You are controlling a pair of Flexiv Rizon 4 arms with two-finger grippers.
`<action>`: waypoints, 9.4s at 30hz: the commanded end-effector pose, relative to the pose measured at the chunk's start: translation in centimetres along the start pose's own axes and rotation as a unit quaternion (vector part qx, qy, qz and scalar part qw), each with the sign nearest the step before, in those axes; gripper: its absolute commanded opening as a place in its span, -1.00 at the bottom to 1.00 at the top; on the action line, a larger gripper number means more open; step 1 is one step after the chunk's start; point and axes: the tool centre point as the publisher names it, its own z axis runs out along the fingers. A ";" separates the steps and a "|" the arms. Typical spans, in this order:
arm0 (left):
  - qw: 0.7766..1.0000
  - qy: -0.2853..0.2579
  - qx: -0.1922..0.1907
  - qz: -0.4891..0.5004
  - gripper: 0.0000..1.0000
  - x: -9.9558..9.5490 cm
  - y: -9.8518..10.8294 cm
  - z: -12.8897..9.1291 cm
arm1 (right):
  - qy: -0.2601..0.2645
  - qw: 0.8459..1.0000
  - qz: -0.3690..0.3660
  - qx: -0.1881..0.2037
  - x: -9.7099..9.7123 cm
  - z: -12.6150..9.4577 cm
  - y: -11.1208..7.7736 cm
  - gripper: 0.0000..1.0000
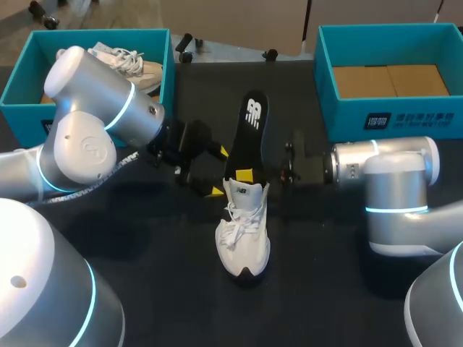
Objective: Take the shoe out of the shoebox, open the shoe tongue, remove and reinsert the insole, then place the shoe into the shoebox
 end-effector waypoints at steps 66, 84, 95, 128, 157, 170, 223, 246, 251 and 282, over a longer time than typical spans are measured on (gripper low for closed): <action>1.000 0.017 -0.004 0.008 1.00 0.1 0.0 0.2 | -0.047 0.988 0.072 0.127 0.8 -0.2 -2.1 -1.00; 1.000 0.012 -0.004 -0.003 1.00 0.9 0.5 -0.1 | -0.054 0.988 0.019 0.140 -0.8 -1.2 1.7 -0.40; 1.000 0.010 -0.002 -0.004 1.00 1.0 0.4 0.0 | -0.048 0.987 0.026 0.149 -0.9 -2.0 1.7 -0.96; 1.000 0.014 -0.012 0.004 1.00 0.1 0.4 -0.7 | -0.004 0.974 0.095 0.208 0.5 -0.8 -2.4 -1.00; 0.998 0.052 -0.029 0.008 1.00 -1.7 0.7 -1.1 | -0.017 0.972 0.052 0.229 -1.4 -1.3 1.6 -0.58; 0.998 0.049 -0.031 0.010 1.00 -1.6 0.5 -1.1 | 0.027 0.968 0.084 0.235 -1.0 -0.6 -0.7 -1.00; 0.998 0.049 -0.031 0.010 1.00 -1.6 0.5 -1.1 | -0.008 0.958 0.073 0.277 -1.2 -2.0 1.7 -1.00; 0.998 0.049 -0.031 0.010 1.00 -1.6 0.5 -1.1 | -0.006 0.954 0.090 0.286 -0.7 -0.9 0.8 -0.24; 0.998 0.049 -0.031 0.010 1.00 -1.6 0.5 -1.1 | -0.012 0.955 0.075 0.287 0.0 -0.8 1.8 -0.13; 0.998 0.049 -0.031 0.010 1.00 -1.6 0.5 -1.1 | -0.068 0.974 -0.010 0.216 1.0 -2.6 8.4 -0.04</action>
